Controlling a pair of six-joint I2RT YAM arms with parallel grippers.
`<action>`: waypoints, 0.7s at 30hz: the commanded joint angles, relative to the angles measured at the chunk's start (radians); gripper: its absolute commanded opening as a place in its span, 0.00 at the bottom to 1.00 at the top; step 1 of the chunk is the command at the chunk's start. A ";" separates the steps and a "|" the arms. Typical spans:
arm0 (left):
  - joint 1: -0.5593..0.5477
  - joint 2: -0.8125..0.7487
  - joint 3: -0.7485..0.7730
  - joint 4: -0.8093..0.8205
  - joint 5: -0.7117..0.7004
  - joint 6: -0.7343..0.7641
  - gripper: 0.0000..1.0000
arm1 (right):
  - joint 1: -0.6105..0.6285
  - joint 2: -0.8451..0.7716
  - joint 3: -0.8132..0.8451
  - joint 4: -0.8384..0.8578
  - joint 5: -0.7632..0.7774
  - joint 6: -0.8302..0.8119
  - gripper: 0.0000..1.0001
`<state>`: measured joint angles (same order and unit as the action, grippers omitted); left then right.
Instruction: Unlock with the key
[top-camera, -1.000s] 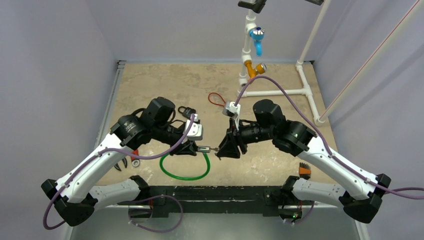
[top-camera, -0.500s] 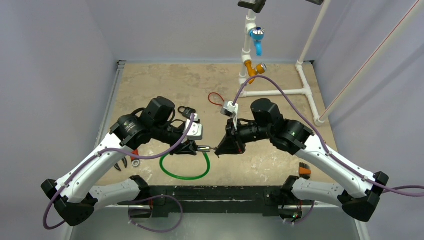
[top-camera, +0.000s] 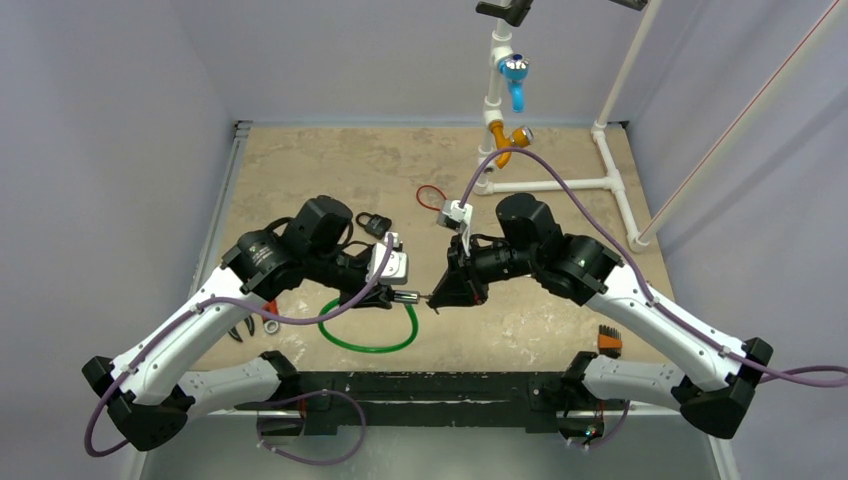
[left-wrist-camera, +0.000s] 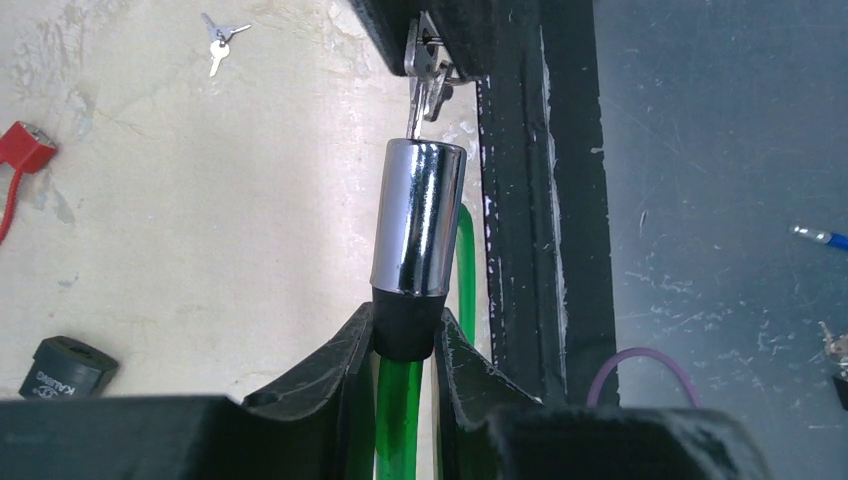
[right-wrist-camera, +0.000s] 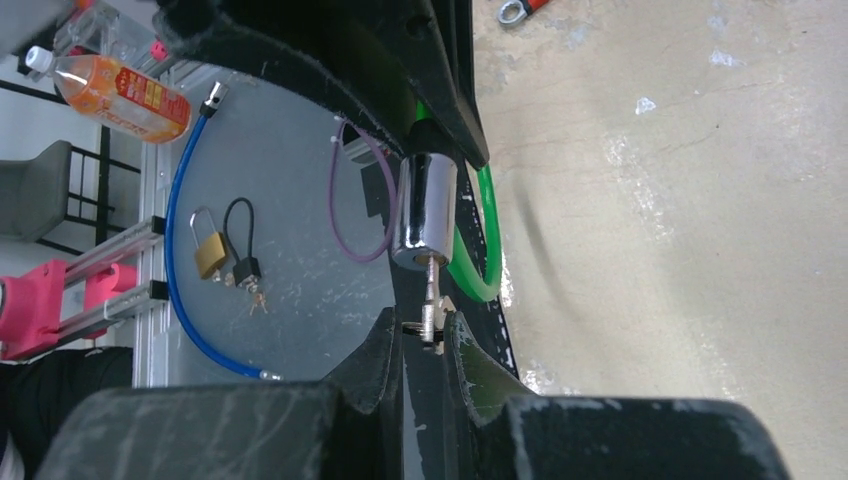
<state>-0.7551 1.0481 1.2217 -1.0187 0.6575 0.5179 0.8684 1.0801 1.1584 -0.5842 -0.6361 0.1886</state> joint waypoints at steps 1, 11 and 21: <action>-0.039 -0.004 0.030 0.002 -0.048 0.065 0.00 | -0.003 0.028 0.078 -0.040 0.035 -0.029 0.00; -0.049 -0.002 0.032 0.025 -0.075 0.044 0.00 | -0.003 0.027 0.058 -0.036 0.053 -0.035 0.00; -0.067 0.010 0.035 0.029 -0.101 0.050 0.00 | -0.002 0.037 0.046 0.020 0.062 -0.007 0.00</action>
<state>-0.8028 1.0584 1.2217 -1.0328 0.5602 0.5610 0.8684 1.1210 1.1980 -0.6228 -0.5854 0.1711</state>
